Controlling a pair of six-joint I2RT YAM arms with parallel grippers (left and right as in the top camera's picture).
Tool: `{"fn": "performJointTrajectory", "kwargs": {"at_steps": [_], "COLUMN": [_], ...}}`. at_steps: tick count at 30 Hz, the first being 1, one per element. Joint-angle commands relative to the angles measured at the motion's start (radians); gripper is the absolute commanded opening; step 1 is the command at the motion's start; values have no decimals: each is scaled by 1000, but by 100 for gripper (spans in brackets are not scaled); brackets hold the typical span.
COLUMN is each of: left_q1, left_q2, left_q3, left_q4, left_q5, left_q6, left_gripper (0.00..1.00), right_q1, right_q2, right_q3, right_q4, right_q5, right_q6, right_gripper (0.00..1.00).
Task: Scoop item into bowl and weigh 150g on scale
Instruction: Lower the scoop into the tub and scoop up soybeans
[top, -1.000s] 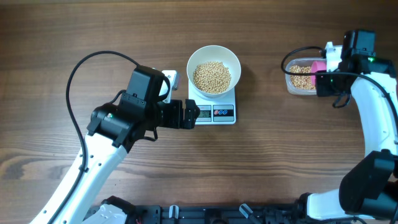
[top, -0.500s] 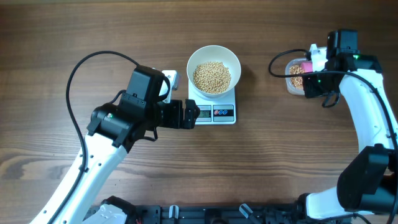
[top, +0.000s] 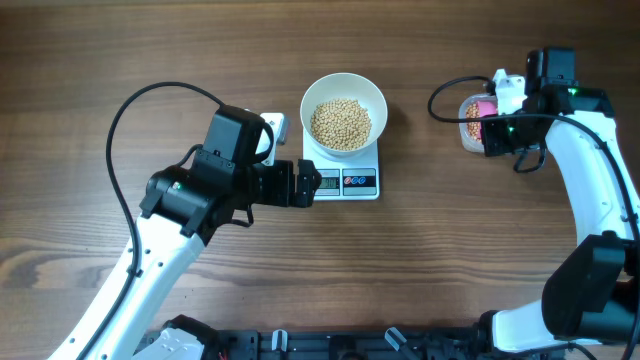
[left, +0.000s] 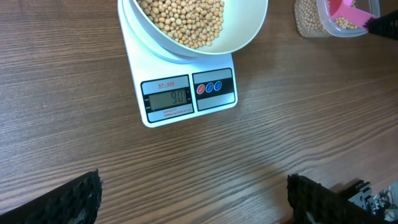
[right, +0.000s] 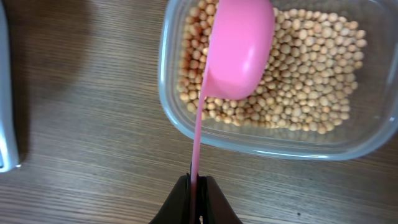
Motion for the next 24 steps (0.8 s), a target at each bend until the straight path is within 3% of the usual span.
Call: {"fn": "performJointTrajectory", "kwargs": {"at_steps": [1,7,14,24], "left_q1": [-5,-5,-5,-5], "left_q2": [4,4,4,4], "left_q3": [-4,-4,-4,-4], "left_q4": [3,2,2,2], "left_q5": [8,8,8,8], "left_q6": [21,21,21,21], "left_gripper": [100,100,100,100], "right_q1": [-12,-74,-164,-271], "right_q2": [11,11,12,12], "right_q3": [14,14,14,14], "right_q4": [-2,-10,-23,-45], "right_q5": [-128,-163,-364,-492], "right_q6": [8,56,89,161], "right_gripper": [4,4,4,4]}}
